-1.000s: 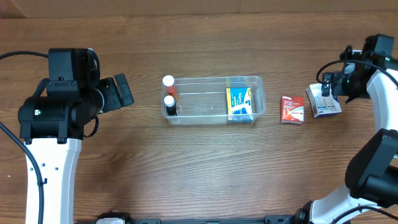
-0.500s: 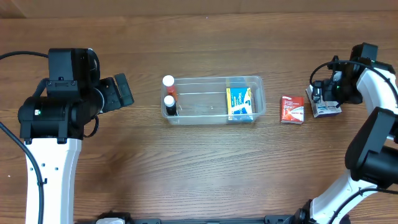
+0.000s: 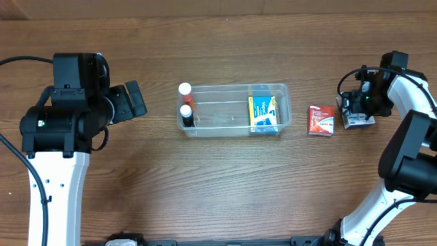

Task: Pack container
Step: 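Move the right gripper to the white Beiersdorf packet and grasp it, then lower the white packet into the container's middle and release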

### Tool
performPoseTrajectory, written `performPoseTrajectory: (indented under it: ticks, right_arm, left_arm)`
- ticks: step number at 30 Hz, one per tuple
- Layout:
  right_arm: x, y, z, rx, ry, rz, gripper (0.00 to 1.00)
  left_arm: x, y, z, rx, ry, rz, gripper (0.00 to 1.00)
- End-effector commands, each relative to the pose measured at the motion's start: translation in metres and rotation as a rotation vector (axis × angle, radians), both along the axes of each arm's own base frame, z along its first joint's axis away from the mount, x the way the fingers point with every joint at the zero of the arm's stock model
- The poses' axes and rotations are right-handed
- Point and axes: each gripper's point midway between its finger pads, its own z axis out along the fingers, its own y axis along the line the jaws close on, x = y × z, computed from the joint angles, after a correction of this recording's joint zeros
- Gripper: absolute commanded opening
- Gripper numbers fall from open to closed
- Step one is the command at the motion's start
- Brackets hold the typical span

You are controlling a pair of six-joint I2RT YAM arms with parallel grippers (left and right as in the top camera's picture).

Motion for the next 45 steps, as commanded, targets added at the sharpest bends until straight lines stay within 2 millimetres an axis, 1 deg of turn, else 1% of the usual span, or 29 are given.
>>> performPoseTrajectory:
  ticks: [1,3,5,12,14,16,19,21,25,27,29,32,33,34,35,37,39,40,42,43,45]
  right_arm:
    - [-0.001,0.003,-0.005,0.020,0.007,0.004,0.80]
    - [-0.001,0.003,-0.005,0.020,0.007,0.004,0.75]
    - [-0.002,0.003,-0.005,0.019,0.007,0.003,0.73]
    - [-0.002,0.003,-0.005,0.022,0.010,-0.003,0.73]
    - [0.000,0.003,0.000,0.026,-0.001,-0.026,0.73]
    - [0.004,0.004,0.009,0.032,-0.025,-0.034,0.74]
    - [0.011,0.004,0.033,0.031,-0.079,-0.046,0.74]
    - [0.013,0.008,0.058,0.043,-0.123,-0.043,0.74]
    - [0.010,0.022,0.115,0.067,-0.206,-0.051,0.71]
    - [0.006,0.034,0.147,0.069,-0.263,-0.075,0.70]
    - [0.003,0.049,0.172,0.069,-0.314,-0.066,0.70]
    - [-0.003,0.086,0.211,0.070,-0.405,0.018,0.70]
    - [-0.006,0.104,0.224,0.072,-0.439,0.064,0.70]
    - [-0.008,0.119,0.233,0.078,-0.460,0.100,0.73]
    - [-0.011,0.143,0.243,0.102,-0.485,0.130,0.74]
    - [-0.015,0.175,0.249,0.143,-0.495,0.160,0.74]
    - [-0.018,0.209,0.249,0.184,-0.484,0.166,0.73]
    - [-0.019,0.220,0.247,0.195,-0.480,0.170,0.73]
    - [-0.020,0.250,0.247,0.232,-0.480,0.193,0.72]
    - [-0.021,0.270,0.246,0.256,-0.484,0.215,0.72]
    - [-0.020,0.295,0.244,0.282,-0.488,0.236,0.72]
  left_arm:
    - [0.000,0.000,-0.004,0.007,0.009,-0.019,1.00]
    - [0.000,0.000,-0.004,0.006,0.009,-0.019,1.00]
    - [0.000,0.000,-0.004,0.006,0.009,-0.019,1.00]
    - [0.000,0.000,-0.004,0.006,0.009,-0.019,1.00]
    - [0.000,0.000,-0.004,0.006,0.009,-0.019,1.00]
    - [0.000,0.000,-0.004,0.007,0.009,-0.019,1.00]
    - [0.000,0.000,-0.004,0.007,0.009,-0.020,1.00]
    - [0.001,0.000,-0.004,0.010,0.008,-0.022,1.00]
    - [0.000,0.002,-0.004,0.018,0.009,-0.016,1.00]
    - [0.000,0.004,-0.004,0.027,0.009,-0.010,1.00]
    - [0.001,0.004,-0.004,0.028,0.008,-0.010,1.00]
    - [0.001,0.004,-0.004,0.028,0.008,-0.010,1.00]
    - [0.000,0.004,-0.004,0.027,0.009,-0.010,1.00]
    - [0.001,0.004,-0.004,0.027,0.008,-0.010,1.00]
    - [0.001,0.004,-0.004,0.027,0.008,-0.010,1.00]
    - [0.001,0.004,-0.004,0.027,0.008,-0.010,1.00]
    - [0.001,0.004,-0.004,0.027,0.008,-0.010,1.00]
    - [0.000,0.004,-0.004,0.027,0.009,-0.010,1.00]
    - [0.000,0.004,-0.004,0.027,0.009,-0.010,1.00]
    - [0.000,0.004,-0.004,0.027,0.009,-0.010,1.00]
    - [0.000,0.004,-0.004,0.027,0.010,-0.010,1.00]
